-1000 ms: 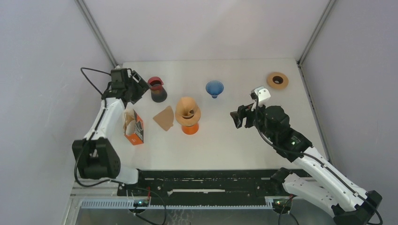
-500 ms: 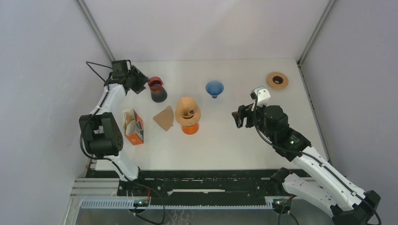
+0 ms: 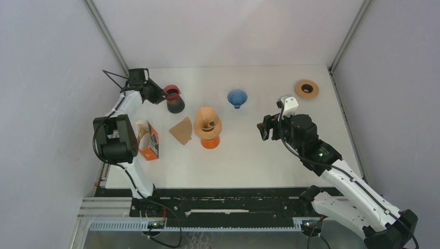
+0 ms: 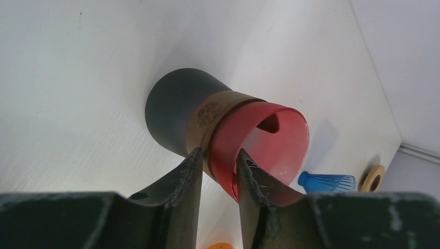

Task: Place the coffee filter in the dripper
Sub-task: Pick up the coffee server from the center of the board.

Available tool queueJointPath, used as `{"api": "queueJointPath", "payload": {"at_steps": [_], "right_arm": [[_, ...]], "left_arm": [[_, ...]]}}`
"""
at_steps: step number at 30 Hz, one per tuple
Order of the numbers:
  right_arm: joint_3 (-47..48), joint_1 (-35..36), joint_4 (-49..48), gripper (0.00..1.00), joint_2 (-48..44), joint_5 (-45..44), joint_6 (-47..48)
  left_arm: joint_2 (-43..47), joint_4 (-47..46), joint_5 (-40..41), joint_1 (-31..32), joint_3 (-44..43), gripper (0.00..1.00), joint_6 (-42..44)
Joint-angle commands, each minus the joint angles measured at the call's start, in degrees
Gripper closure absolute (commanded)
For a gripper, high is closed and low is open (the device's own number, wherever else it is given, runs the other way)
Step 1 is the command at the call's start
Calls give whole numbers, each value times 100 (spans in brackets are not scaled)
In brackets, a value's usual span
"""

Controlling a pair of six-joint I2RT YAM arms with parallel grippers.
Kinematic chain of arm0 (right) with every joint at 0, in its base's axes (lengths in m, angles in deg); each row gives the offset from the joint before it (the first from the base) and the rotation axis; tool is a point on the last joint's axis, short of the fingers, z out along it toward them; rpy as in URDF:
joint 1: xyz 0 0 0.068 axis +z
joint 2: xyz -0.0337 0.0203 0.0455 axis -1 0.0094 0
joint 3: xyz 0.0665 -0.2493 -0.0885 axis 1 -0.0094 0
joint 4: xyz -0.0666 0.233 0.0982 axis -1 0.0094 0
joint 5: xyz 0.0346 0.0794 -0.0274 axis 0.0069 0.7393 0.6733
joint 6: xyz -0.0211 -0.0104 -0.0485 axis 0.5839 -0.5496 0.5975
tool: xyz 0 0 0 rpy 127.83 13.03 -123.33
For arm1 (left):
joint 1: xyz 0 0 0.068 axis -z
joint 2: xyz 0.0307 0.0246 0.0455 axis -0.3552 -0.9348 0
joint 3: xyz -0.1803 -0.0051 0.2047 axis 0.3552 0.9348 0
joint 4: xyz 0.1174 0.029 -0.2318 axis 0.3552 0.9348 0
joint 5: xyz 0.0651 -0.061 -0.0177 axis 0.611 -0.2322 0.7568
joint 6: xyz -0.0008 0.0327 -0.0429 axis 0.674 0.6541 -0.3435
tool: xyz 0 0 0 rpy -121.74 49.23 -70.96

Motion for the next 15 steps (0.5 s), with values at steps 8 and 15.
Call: {"api": "queueJointPath", "payload": {"at_steps": [8, 15], "right_arm": [[-32, -114, -265, 21, 6, 189, -46], [-34, -115, -251, 21, -86, 180, -64]], "left_arm": [[-232, 85, -107, -34, -543, 77, 89], [-96, 140, -75, -37, -528, 90, 209]]}}
